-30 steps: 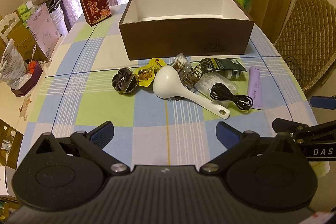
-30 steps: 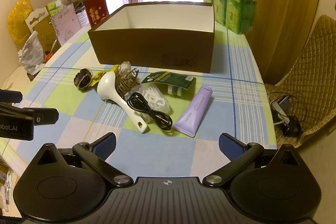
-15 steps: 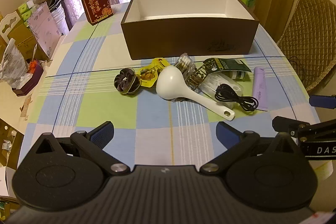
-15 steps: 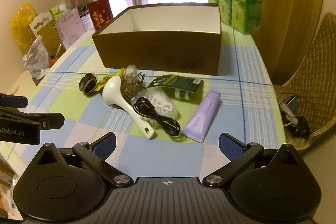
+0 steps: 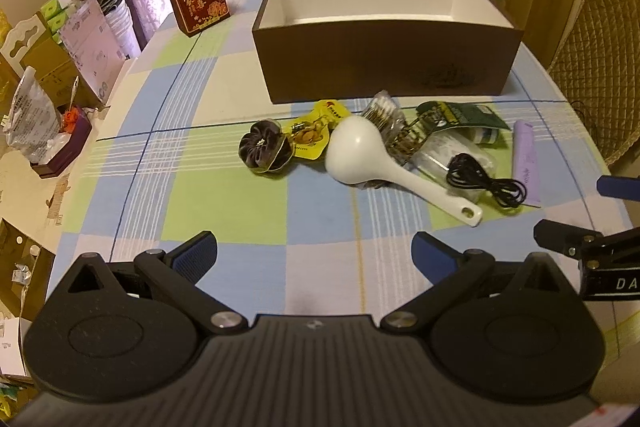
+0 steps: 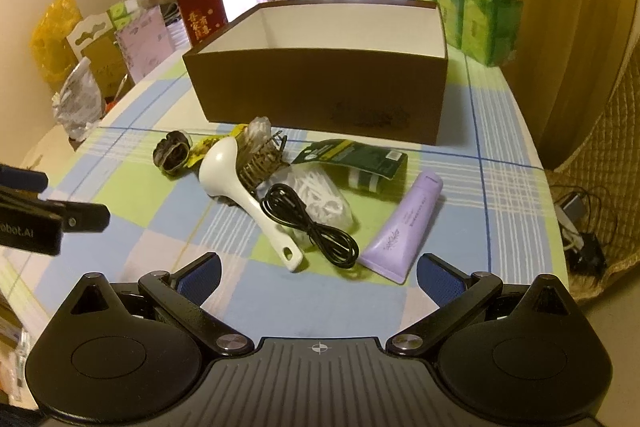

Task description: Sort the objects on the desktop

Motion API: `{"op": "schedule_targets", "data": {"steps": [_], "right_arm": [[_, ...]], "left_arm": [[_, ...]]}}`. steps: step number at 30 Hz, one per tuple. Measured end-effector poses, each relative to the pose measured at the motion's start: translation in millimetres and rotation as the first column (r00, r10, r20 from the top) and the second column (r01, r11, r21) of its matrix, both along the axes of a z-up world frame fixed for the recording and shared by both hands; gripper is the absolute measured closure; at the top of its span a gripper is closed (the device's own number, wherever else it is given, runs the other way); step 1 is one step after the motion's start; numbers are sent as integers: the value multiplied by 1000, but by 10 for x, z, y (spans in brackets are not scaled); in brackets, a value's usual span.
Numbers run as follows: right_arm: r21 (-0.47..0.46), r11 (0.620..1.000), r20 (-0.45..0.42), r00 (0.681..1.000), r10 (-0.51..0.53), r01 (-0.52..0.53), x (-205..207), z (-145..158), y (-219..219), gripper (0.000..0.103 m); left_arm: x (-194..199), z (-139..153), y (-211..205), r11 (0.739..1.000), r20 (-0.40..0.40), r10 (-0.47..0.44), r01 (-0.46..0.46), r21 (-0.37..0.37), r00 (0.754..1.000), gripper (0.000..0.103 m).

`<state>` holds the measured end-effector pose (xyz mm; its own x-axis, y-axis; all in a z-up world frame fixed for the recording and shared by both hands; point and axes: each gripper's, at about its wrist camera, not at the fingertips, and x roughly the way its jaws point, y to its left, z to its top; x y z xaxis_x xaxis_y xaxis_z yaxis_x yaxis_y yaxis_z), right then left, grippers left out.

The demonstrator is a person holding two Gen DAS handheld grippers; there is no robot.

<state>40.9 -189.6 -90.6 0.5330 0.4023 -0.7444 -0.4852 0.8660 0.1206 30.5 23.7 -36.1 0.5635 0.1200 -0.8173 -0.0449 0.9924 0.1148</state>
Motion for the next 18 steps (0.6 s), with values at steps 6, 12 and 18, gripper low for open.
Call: {"op": "schedule_targets", "data": {"steps": [6, 12, 18], "right_arm": [[-55, 998, 32, 999, 35, -33, 65, -139, 128, 2], [-121, 989, 84, 991, 100, -89, 121, -234, 264, 22], [-188, 974, 120, 981, 154, -129, 216, -361, 400, 42]], "left_arm": [[108, -82, 141, 1000, -24, -21, 21, 3, 999, 1], [244, -146, 232, 998, -45, -55, 56, 9, 997, 1], [387, -192, 292, 995, -51, -98, 99, 6, 994, 1]]}}
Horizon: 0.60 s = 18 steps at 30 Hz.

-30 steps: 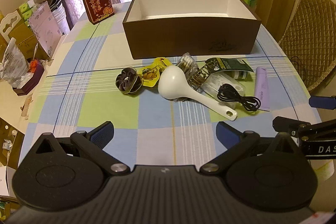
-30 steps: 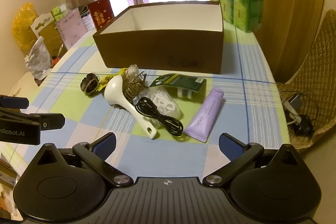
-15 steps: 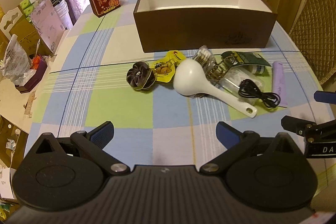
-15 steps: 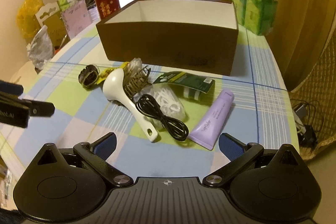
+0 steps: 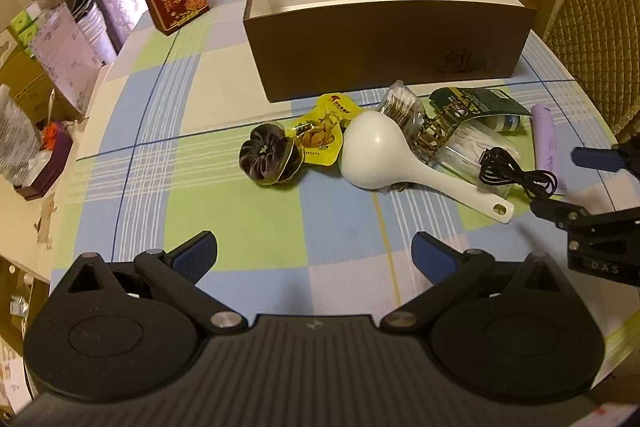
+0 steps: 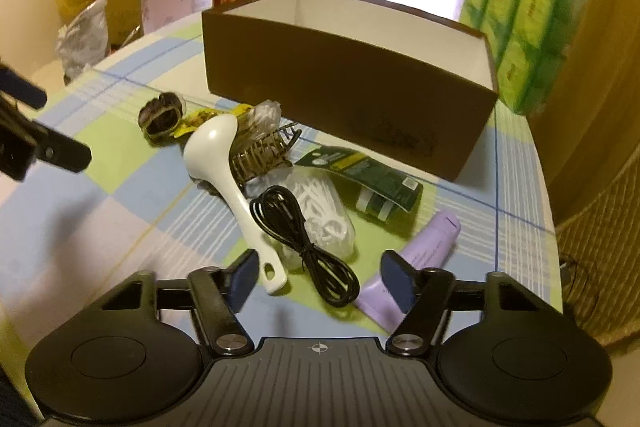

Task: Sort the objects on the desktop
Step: 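Grasp the dark scrunchie with the left tool while the right tool grasps the black cable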

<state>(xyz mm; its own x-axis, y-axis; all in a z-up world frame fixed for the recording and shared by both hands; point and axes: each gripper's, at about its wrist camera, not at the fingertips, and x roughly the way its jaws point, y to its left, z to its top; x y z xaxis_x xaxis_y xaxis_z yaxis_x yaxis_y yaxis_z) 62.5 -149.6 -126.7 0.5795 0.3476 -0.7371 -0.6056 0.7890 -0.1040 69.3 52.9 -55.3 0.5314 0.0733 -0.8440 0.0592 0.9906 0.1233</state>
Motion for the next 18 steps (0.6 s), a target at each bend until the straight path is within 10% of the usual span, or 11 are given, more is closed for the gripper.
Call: {"op": "schedule_targets", "data": {"steps": [18], "right_arm": [[-206, 963, 71, 979, 191, -173, 70, -340, 423, 90]], "left_arm": [[303, -230, 224, 998, -33, -49, 48, -28, 998, 1]]}}
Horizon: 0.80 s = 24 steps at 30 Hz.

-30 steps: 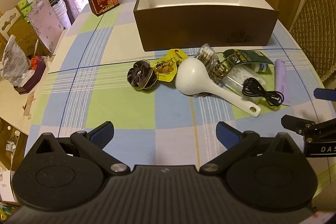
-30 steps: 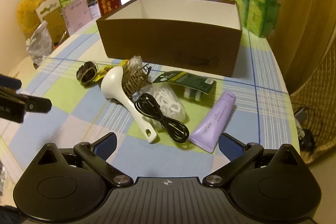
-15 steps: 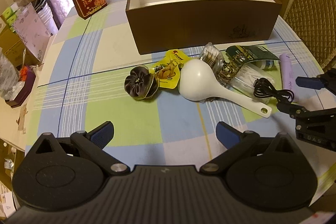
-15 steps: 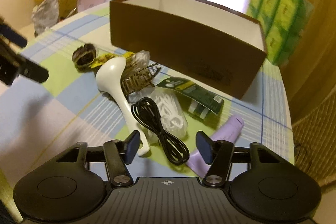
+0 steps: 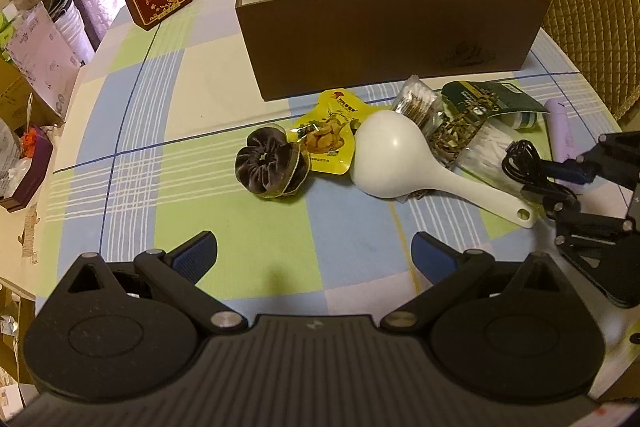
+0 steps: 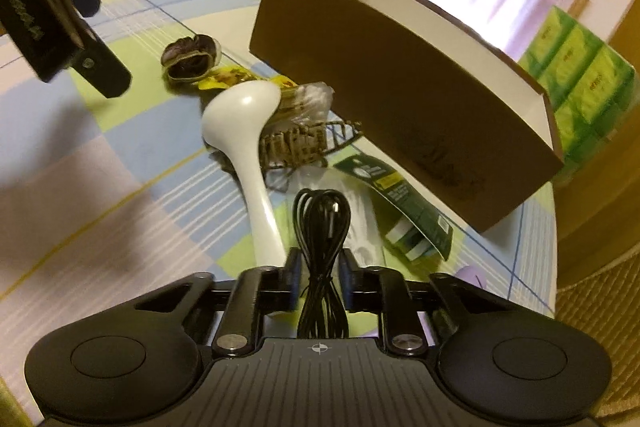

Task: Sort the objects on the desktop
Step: 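Grasp the dark scrunchie with the left tool while the right tool grasps the black cable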

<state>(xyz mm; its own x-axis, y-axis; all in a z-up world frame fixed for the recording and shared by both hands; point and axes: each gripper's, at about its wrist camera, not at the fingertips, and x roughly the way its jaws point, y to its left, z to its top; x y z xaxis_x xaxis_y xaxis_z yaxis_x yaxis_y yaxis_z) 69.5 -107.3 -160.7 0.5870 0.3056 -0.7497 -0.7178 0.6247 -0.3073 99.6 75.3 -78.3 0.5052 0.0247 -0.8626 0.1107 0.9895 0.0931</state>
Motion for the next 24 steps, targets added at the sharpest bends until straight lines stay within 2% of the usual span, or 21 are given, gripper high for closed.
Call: {"op": "schedule_targets", "data": {"steps": [2, 5, 9, 13, 18, 24], "right_arm": [[18, 1000, -9, 1000, -13, 13, 2, 29, -7, 90], [93, 993, -44, 996, -75, 79, 39, 137, -72, 91], [200, 956, -124, 974, -191, 213, 157, 280, -240, 91], [266, 898, -219, 929, -297, 350, 308, 375, -430, 90], [322, 800, -349, 849, -396, 505, 456, 426, -678, 90], [328, 732, -400, 789, -466, 598, 491, 441, -839, 90]], "left_arm": [[25, -24, 28, 1000, 1, -4, 4, 1, 1000, 1], [58, -45, 65, 1000, 14, -18, 18, 2, 1000, 1], [143, -92, 147, 998, 42, -58, 58, 11, 997, 1], [259, -176, 222, 989, 69, -144, 142, 35, 987, 1], [415, -288, 274, 958, 75, -284, 280, 60, 956, 6], [602, -444, 349, 908, 32, -414, 411, 80, 910, 16]]}}
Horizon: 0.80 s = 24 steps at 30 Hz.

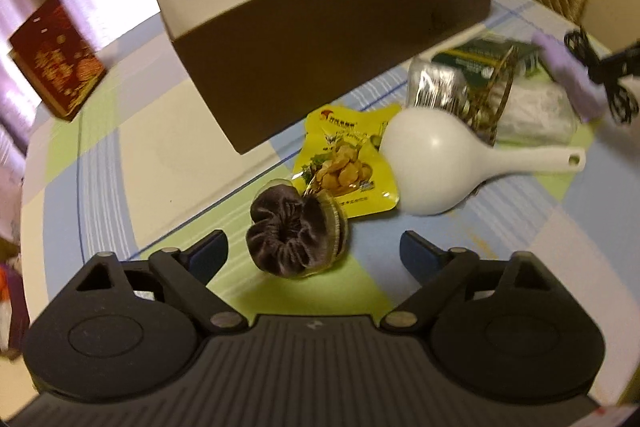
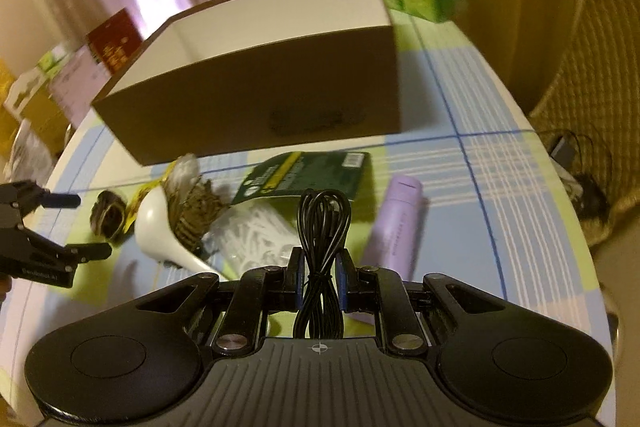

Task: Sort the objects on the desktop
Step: 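Grasp the dark scrunchie with the left tool while the right tool grasps the black cable, then carry the scrunchie with the left tool while the right tool carries the cable into the box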

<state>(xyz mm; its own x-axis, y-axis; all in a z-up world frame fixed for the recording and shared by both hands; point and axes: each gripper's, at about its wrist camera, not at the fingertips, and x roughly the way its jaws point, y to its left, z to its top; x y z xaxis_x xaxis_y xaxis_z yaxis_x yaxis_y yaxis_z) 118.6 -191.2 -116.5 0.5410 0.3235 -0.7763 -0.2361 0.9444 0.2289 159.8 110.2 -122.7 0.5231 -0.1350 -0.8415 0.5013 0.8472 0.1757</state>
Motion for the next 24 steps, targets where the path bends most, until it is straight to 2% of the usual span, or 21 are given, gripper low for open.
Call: {"op": "schedule_targets", "data": {"steps": [4, 7, 11, 15, 19, 24], "right_arm": [[-21, 999, -11, 999, -30, 30, -27, -20, -18, 90], [-27, 999, -23, 999, -44, 43, -57, -31, -30, 90], [-33, 998, -28, 998, -48, 47, -104, -13, -31, 90], [-29, 999, -25, 999, -45, 45, -133, 19, -40, 90], [-21, 999, -23, 999, -38, 38, -140, 55, -29, 90], [-14, 1000, -12, 1000, -9, 9, -110, 135, 19, 90]], "left_arm": [[119, -76, 54, 999, -7, -49, 49, 9, 999, 19], [224, -140, 82, 998, -32, -69, 69, -5, 997, 32], [293, -214, 114, 997, -85, -64, 61, -37, 994, 60], [207, -164, 126, 998, -66, -34, 31, -52, 997, 71], [101, -11, 136, 998, -39, 16, -19, -67, 999, 73], [5, 346, 128, 995, 34, 59, -56, -81, 998, 73]]}}
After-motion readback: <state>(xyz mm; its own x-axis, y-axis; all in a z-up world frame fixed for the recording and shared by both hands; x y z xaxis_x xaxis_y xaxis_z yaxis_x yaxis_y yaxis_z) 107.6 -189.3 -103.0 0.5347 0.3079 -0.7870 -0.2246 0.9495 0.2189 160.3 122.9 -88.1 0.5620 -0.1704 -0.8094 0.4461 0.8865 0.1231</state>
